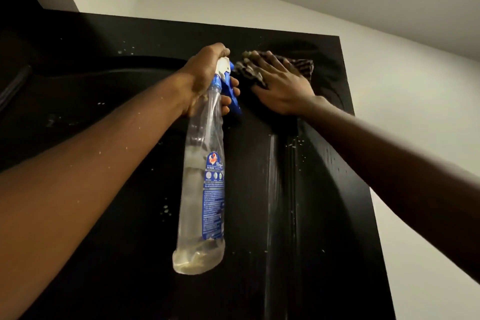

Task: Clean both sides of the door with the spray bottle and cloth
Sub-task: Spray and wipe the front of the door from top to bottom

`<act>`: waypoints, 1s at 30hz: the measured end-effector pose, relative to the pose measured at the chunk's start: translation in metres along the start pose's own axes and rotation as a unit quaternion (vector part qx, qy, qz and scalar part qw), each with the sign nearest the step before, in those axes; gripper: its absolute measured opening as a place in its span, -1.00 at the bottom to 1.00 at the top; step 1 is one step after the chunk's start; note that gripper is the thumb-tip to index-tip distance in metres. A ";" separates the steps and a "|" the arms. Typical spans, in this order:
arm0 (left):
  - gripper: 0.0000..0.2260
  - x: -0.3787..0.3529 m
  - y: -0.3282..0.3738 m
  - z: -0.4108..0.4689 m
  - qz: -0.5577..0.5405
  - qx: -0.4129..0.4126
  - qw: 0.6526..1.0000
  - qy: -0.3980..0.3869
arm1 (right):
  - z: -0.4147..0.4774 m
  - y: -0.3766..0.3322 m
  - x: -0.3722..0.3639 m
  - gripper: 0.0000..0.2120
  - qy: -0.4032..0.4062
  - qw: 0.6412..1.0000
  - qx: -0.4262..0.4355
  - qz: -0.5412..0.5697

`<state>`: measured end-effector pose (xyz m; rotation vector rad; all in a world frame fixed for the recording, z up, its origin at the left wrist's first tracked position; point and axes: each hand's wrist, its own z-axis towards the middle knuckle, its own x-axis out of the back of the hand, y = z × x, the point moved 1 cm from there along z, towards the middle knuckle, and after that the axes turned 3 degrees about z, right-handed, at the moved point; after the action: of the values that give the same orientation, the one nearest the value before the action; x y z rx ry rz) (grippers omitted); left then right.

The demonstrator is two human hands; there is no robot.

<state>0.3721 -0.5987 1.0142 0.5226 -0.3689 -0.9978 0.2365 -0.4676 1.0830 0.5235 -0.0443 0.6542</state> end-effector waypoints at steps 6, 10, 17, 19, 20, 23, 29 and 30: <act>-0.61 0.012 -0.014 -0.002 -0.012 0.000 1.000 -0.025 | -0.045 0.051 0.001 -0.47 0.026 0.995 -0.082 0.045; -0.56 0.009 -0.017 0.006 0.001 0.003 1.000 -0.025 | -0.019 0.087 0.004 -0.41 0.046 0.982 -0.181 0.035; -0.55 0.000 -0.035 0.023 0.005 0.003 1.000 0.009 | 0.053 0.071 -0.006 -0.37 0.050 0.984 -0.164 0.043; -0.57 -0.001 -0.040 0.027 0.006 -0.001 1.000 0.021 | 0.061 0.049 -0.015 -0.37 0.034 0.993 -0.103 0.049; -0.58 -0.003 -0.041 0.028 0.004 -0.005 1.000 0.027 | 0.057 0.037 -0.020 -0.38 0.025 0.996 -0.066 0.056; -0.60 -0.006 -0.042 0.028 0.012 -0.015 0.999 0.043 | 0.025 0.016 -0.039 -0.45 0.022 0.997 0.050 0.057; -0.59 -0.012 -0.050 0.034 0.055 -0.007 0.997 0.054 | -0.002 0.084 -0.053 -0.45 0.069 0.992 -0.027 0.100; -0.58 -0.012 -0.052 0.036 0.059 -0.002 0.997 0.051 | 0.002 0.097 -0.053 -0.44 0.078 0.991 -0.054 0.097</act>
<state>0.3116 -0.6196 1.0132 0.5406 -0.3022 -0.8549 0.1367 -0.4340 1.1180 0.3653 0.0165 0.8767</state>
